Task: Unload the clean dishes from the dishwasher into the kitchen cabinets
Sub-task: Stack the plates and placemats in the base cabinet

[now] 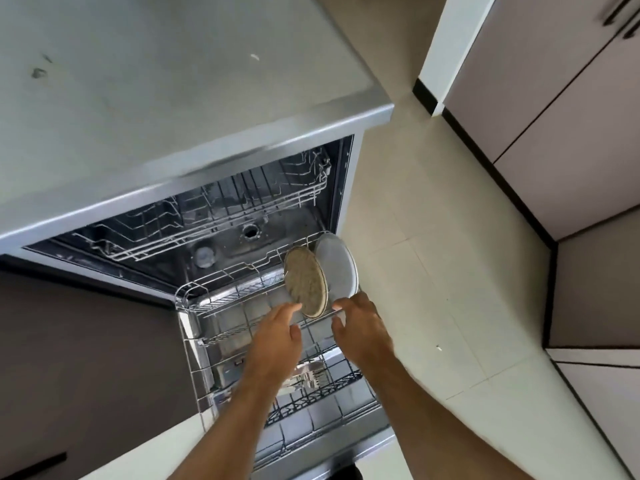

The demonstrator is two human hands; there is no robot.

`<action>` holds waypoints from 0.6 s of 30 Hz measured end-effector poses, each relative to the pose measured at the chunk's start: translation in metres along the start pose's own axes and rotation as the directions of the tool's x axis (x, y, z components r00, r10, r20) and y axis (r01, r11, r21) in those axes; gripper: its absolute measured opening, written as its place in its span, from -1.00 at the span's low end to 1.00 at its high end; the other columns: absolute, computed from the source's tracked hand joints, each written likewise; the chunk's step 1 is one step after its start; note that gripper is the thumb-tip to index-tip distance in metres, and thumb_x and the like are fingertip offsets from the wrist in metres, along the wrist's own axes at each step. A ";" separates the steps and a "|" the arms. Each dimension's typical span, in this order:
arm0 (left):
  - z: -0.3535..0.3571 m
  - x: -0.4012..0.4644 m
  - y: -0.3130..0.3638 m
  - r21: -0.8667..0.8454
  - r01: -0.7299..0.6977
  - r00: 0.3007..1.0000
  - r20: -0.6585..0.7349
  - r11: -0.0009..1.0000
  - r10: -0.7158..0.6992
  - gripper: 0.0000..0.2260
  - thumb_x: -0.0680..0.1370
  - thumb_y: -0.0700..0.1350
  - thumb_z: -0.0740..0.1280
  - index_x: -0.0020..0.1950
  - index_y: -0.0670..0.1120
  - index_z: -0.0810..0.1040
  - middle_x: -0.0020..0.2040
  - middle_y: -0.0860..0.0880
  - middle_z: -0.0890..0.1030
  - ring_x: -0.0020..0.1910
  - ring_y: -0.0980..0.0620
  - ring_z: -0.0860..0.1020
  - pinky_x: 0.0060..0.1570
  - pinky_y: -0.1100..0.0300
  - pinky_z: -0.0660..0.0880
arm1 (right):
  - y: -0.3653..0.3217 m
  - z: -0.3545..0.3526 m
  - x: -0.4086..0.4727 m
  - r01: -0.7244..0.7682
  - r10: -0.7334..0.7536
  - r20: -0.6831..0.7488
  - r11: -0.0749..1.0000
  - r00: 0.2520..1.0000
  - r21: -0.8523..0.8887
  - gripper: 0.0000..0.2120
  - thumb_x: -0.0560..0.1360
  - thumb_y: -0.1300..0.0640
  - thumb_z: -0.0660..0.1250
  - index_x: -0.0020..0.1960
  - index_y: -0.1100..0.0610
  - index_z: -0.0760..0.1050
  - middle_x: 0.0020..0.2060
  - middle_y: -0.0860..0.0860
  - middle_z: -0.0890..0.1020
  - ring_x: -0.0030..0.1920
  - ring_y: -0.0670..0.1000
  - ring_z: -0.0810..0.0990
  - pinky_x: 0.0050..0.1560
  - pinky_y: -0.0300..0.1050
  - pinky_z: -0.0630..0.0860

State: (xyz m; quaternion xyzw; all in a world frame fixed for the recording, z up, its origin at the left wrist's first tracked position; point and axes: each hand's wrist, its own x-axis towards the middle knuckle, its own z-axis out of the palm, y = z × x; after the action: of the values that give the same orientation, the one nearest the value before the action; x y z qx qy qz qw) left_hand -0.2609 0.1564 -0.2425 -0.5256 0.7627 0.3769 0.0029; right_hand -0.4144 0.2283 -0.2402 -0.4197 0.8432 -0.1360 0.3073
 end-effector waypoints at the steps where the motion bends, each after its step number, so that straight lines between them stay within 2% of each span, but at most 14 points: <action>1: 0.007 0.008 -0.001 -0.042 0.030 0.999 -0.019 0.999 -0.031 -0.65 0.63 -0.09 0.21 0.42 0.12 0.38 0.38 0.03 0.48 0.24 0.02 0.52 0.27 0.00 0.49 | 0.004 0.006 0.007 -0.004 0.004 0.006 1.000 1.000 0.007 -0.69 0.60 0.03 0.27 0.33 0.02 0.49 0.23 0.03 0.42 0.18 0.08 0.54 0.19 -0.03 0.53; 3: 0.022 0.025 -0.006 -0.151 0.106 0.991 -0.060 0.983 -0.116 -0.65 0.63 -0.10 0.24 0.42 0.06 0.42 0.37 -0.01 0.49 0.24 -0.01 0.52 0.24 0.03 0.48 | 0.015 0.017 0.020 -0.001 0.000 0.014 1.000 1.000 0.021 -0.70 0.60 0.04 0.27 0.33 -0.02 0.50 0.24 0.03 0.41 0.20 0.09 0.53 0.21 -0.02 0.54; 5: 0.042 0.044 -0.013 -0.301 0.237 0.965 -0.033 0.924 -0.259 -0.66 0.62 -0.12 0.27 0.40 -0.01 0.45 0.37 -0.05 0.51 0.27 -0.04 0.51 0.26 0.06 0.44 | 0.032 0.030 0.033 -0.011 0.011 0.007 0.999 1.000 0.041 -0.71 0.60 0.06 0.27 0.30 -0.06 0.52 0.26 0.01 0.40 0.24 0.07 0.50 0.23 -0.01 0.53; 8: 0.071 0.067 -0.020 -0.525 0.474 0.865 0.125 0.707 -0.487 -0.68 0.61 -0.14 0.28 0.38 -0.05 0.47 0.34 -0.10 0.53 0.23 -0.05 0.53 0.30 0.00 0.45 | 0.063 0.049 0.048 -0.034 0.035 -0.012 0.998 0.999 0.049 -0.70 0.59 0.08 0.26 0.31 -0.07 0.51 0.31 0.01 0.37 0.31 0.06 0.43 0.26 0.00 0.50; 9: 0.079 0.071 -0.022 -0.538 0.499 0.851 0.157 0.679 -0.501 -0.68 0.61 -0.15 0.28 0.38 -0.07 0.48 0.32 -0.10 0.54 0.22 -0.06 0.53 0.31 -0.01 0.45 | 0.071 0.053 0.052 -0.039 0.039 -0.012 0.998 0.999 0.051 -0.69 0.59 0.07 0.26 0.32 -0.06 0.50 0.32 0.01 0.36 0.32 0.06 0.41 0.27 0.00 0.48; 11: 0.096 0.079 -0.024 -0.508 0.500 0.856 0.167 0.701 -0.490 -0.69 0.61 -0.14 0.28 0.36 -0.09 0.50 0.31 -0.10 0.55 0.23 -0.06 0.53 0.29 0.03 0.45 | 0.084 0.063 0.065 -0.022 0.021 0.015 0.999 1.000 0.044 -0.68 0.59 0.04 0.28 0.33 -0.06 0.49 0.34 0.01 0.36 0.35 0.05 0.38 0.29 -0.02 0.46; 15: 0.127 0.102 -0.028 -0.494 0.517 0.846 0.170 0.699 -0.505 -0.68 0.60 -0.10 0.31 0.36 -0.07 0.50 0.29 -0.07 0.57 0.20 -0.05 0.55 0.15 0.16 0.44 | 0.093 0.081 0.095 0.085 -0.084 0.080 0.996 0.993 -0.002 -0.69 0.57 0.05 0.30 0.31 -0.06 0.51 0.36 0.01 0.37 0.39 0.06 0.34 0.33 -0.03 0.43; 17: 0.138 0.116 -0.030 -0.539 0.563 0.805 0.185 0.627 -0.564 -0.68 0.59 -0.09 0.32 0.35 -0.08 0.51 0.28 -0.09 0.57 0.16 -0.07 0.56 0.24 0.08 0.48 | 0.092 0.085 0.111 0.093 -0.093 0.044 0.996 0.995 -0.012 -0.68 0.58 0.05 0.28 0.33 -0.04 0.49 0.38 0.05 0.35 0.39 0.10 0.33 0.33 0.04 0.46; 18: 0.143 0.123 -0.031 -0.592 0.586 0.772 0.201 0.553 -0.602 -0.69 0.59 -0.09 0.32 0.34 -0.10 0.51 0.26 -0.11 0.58 0.12 -0.06 0.56 0.26 0.02 0.49 | 0.092 0.086 0.119 0.083 -0.083 0.011 0.996 0.996 -0.016 -0.67 0.58 0.02 0.29 0.35 -0.05 0.47 0.40 0.07 0.30 0.40 0.13 0.30 0.33 0.10 0.47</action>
State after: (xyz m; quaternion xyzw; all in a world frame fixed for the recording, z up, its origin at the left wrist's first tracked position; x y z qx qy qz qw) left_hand -0.3472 0.1356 -0.4117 -0.7260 0.3701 0.5771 -0.0540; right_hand -0.4716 0.1927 -0.3994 -0.4575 0.8246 -0.1395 0.3021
